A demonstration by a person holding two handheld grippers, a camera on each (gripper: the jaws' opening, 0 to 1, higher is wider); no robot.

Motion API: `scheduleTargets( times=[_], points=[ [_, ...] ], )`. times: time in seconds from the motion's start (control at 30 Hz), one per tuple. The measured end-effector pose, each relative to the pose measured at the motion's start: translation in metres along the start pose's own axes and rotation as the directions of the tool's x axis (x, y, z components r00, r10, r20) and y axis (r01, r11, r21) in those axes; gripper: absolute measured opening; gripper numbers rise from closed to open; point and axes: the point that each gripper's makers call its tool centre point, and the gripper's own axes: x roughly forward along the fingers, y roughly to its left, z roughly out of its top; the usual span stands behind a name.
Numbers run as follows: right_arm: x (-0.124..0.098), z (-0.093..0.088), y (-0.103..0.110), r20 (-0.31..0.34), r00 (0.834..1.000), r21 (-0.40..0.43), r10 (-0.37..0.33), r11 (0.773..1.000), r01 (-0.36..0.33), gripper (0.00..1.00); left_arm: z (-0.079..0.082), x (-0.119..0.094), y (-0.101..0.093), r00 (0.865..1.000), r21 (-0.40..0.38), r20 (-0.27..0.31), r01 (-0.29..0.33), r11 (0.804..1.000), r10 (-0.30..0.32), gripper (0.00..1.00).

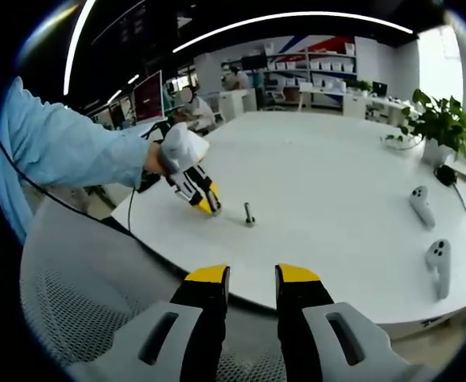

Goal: Place the washer onto the threaded stud by aligning its center hole with the stud, sliding it down to the base, and recovering from edge contact or off-axis alignment until the washer reaches the visible bottom stop.

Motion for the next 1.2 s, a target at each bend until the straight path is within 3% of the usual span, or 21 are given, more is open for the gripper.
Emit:
scheduleTargets(
  times=[0.07, 0.13, 0.23, 0.37, 0.5, 0.57, 0.67, 0.73, 0.8, 0.83, 0.9, 0.93, 0.97, 1.0, 1.03, 1.07, 1.1, 1.13, 1.2],
  points=[
    [0.000, 0.000, 0.001, -0.001, 1.000, -0.003, 0.003, 1.000, -0.003, 0.25, -0.001, -0.004, 0.003, 1.000, 0.020, 0.011, -0.017, 1.000, 0.017, 0.32],
    [0.000, 0.000, 0.001, -0.002, 1.000, -0.006, 0.007, 1.000, -0.007, 0.25, -0.001, -0.013, 0.004, 0.999, 0.030, 0.030, -0.034, 0.999, 0.033, 0.35],
    [0.000, 0.001, 0.003, 0.002, 1.000, -0.012, 0.017, 1.000, -0.017, 0.25, -0.002, -0.028, 0.008, 0.997, 0.010, 0.053, -0.060, 0.998, 0.059, 0.35],
    [-0.001, 0.004, 0.003, 0.034, 0.999, -0.001, 0.023, 1.000, -0.023, 0.25, -0.003, -0.059, 0.006, 0.991, -0.044, 0.097, -0.091, 0.995, 0.095, 0.27],
    [0.000, 0.006, 0.006, 0.036, 0.998, -0.019, 0.043, 0.999, -0.043, 0.25, 0.001, -0.097, 0.003, 0.973, -0.150, 0.177, -0.119, 0.981, 0.146, 0.33],
    [0.000, 0.005, 0.010, 0.031, 0.997, -0.026, 0.067, 0.997, -0.066, 0.25, 0.001, -0.122, -0.009, 0.968, -0.149, 0.186, -0.142, 0.978, 0.169, 0.32],
    [0.001, 0.004, 0.015, 0.019, 0.995, -0.043, 0.097, 0.994, -0.096, 0.25, -0.003, -0.144, -0.013, 0.953, -0.184, 0.219, -0.169, 0.968, 0.209, 0.34],
    [0.001, 0.003, 0.017, 0.017, 0.994, -0.046, 0.110, 0.993, -0.109, 0.25, -0.004, -0.165, -0.022, 0.938, -0.227, 0.250, -0.185, 0.956, 0.241, 0.37],
    [0.000, 0.003, 0.020, 0.019, 0.992, -0.045, 0.126, 0.991, -0.125, 0.25, -0.010, -0.183, -0.034, 0.935, -0.272, 0.253, -0.178, 0.946, 0.249, 0.34],
    [-0.001, 0.003, 0.020, 0.024, 0.992, -0.038, 0.126, 0.991, -0.125, 0.25, -0.017, -0.194, -0.041, 0.933, -0.322, 0.249, -0.173, 0.931, 0.260, 0.27],
    [-0.002, 0.005, 0.024, 0.032, 0.989, -0.034, 0.144, 0.989, -0.143, 0.26, -0.018, -0.214, -0.041, 0.889, -0.393, 0.300, -0.214, 0.894, 0.345, 0.23],
    [-0.002, 0.005, 0.025, 0.033, 0.988, -0.034, 0.150, 0.988, -0.149, 0.26, -0.018, -0.223, -0.049, 0.863, -0.455, 0.345, -0.190, 0.870, 0.369, 0.28],
    [-0.001, 0.005, 0.026, 0.030, 0.987, -0.035, 0.161, 0.987, -0.160, 0.26, -0.020, -0.228, -0.053, 0.847, -0.506, 0.361, -0.174, 0.845, 0.390, 0.35],
    [-0.001, 0.005, 0.027, 0.028, 0.985, -0.035, 0.169, 0.985, -0.168, 0.25, -0.024, -0.235, -0.058, 0.820, -0.563, 0.385, -0.155, 0.812, 0.424, 0.40],
    [-0.001, 0.005, 0.028, 0.028, 0.984, -0.036, 0.175, 0.984, -0.174, 0.25, -0.027, -0.239, -0.062, 0.801, -0.589, 0.399, -0.150, 0.794, 0.447, 0.42],
    [-0.001, 0.006, 0.029, 0.031, 0.983, -0.037, 0.180, 0.983, -0.179, 0.25, -0.033, -0.245, -0.067, 0.775, -0.625, 0.402, -0.155, 0.765, 0.487, 0.42],
    [-0.002, 0.006, 0.030, 0.039, 0.981, -0.040, 0.188, 0.982, -0.187, 0.25, -0.036, -0.248, -0.073, 0.762, -0.651, 0.403, -0.151, 0.744, 0.507, 0.42],
    [-0.003, 0.007, 0.031, 0.045, 0.979, -0.040, 0.197, 0.980, -0.195, 0.25, -0.038, -0.253, -0.080, 0.738, -0.683, 0.409, -0.143, 0.716, 0.537, 0.42],
    [-0.003, 0.008, 0.033, 0.050, 0.976, -0.042, 0.211, 0.977, -0.209, 0.25, -0.040, -0.259, -0.088, 0.702, -0.724, 0.418, -0.126, 0.678, 0.577, 0.44]
  ],
)
